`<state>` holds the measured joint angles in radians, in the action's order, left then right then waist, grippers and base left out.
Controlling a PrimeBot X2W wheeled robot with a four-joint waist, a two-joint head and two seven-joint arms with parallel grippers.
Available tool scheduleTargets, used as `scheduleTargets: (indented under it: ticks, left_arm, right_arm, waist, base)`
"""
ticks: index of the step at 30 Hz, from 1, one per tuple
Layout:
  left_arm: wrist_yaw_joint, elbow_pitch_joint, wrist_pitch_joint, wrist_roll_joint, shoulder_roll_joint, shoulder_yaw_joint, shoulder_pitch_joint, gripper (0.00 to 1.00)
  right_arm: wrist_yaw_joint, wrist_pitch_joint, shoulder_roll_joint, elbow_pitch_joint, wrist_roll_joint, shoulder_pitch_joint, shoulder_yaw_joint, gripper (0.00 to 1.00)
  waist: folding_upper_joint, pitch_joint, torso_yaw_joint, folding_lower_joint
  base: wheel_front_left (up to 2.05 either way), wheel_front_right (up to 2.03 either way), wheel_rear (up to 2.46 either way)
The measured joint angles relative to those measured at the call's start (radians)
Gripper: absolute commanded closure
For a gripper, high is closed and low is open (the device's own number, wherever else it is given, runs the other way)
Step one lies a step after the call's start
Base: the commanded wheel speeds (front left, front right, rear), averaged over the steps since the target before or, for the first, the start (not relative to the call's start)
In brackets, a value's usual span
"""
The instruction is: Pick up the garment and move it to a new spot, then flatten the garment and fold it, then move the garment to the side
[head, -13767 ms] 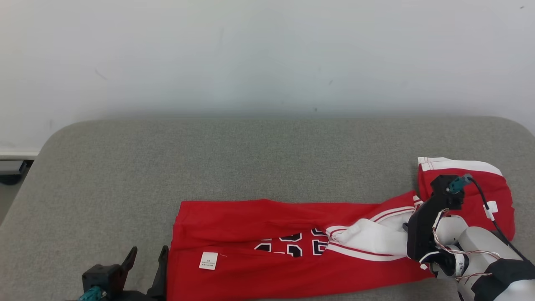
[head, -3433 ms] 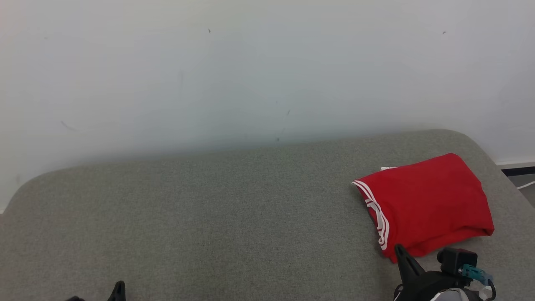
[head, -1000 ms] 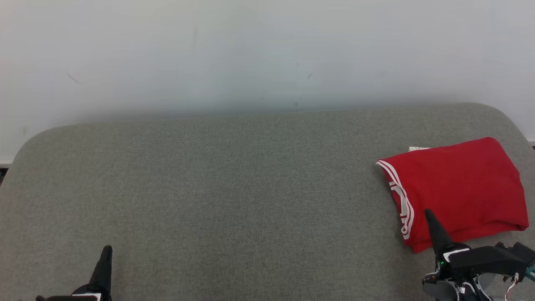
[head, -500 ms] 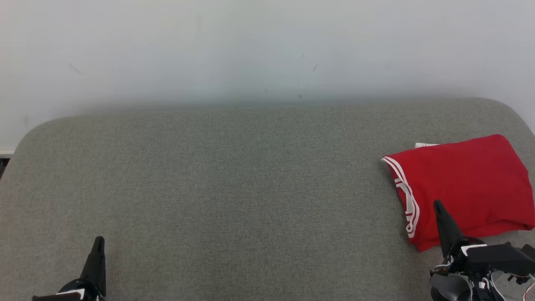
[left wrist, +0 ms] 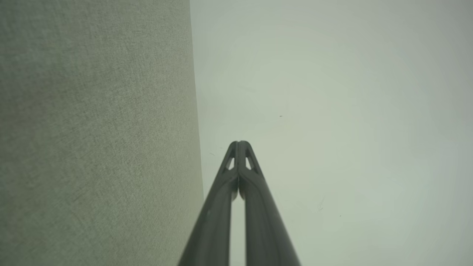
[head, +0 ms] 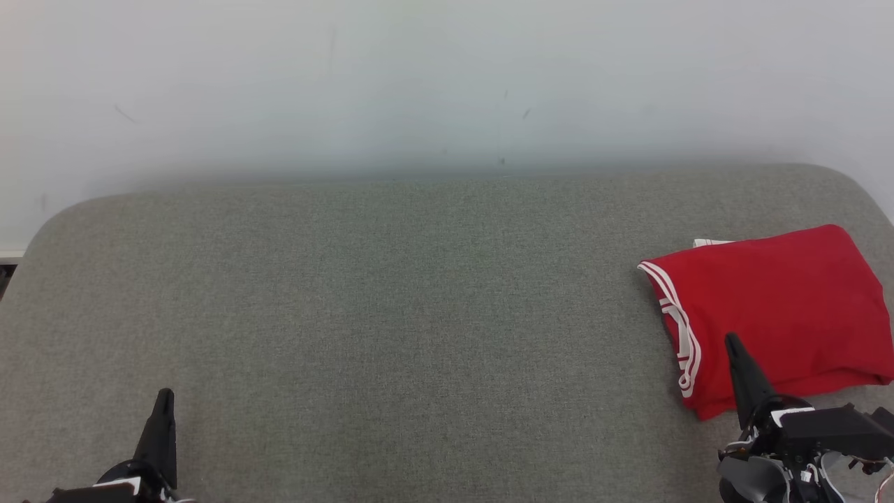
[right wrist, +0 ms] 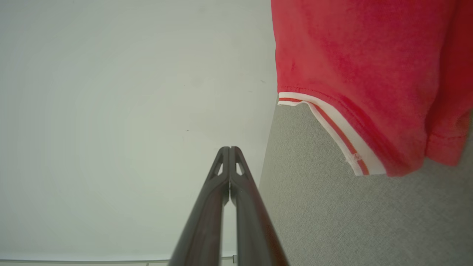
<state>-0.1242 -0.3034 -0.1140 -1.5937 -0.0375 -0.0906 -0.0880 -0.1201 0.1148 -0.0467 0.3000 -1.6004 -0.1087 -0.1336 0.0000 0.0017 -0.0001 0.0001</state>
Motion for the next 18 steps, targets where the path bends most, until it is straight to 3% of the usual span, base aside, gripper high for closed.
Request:
scheduleTargets:
  ticks: [18]
  left_arm:
    - [0.000, 0.000, 0.000, 0.000, 0.000, 0.000, 0.000, 1.00]
  right_arm:
    - [0.000, 0.000, 0.000, -0.002, 0.000, 0.000, 0.000, 1.00]
  waist:
    - [0.0000, 0.000, 0.000, 0.0000]
  base:
    - [0.00, 0.00, 0.00]
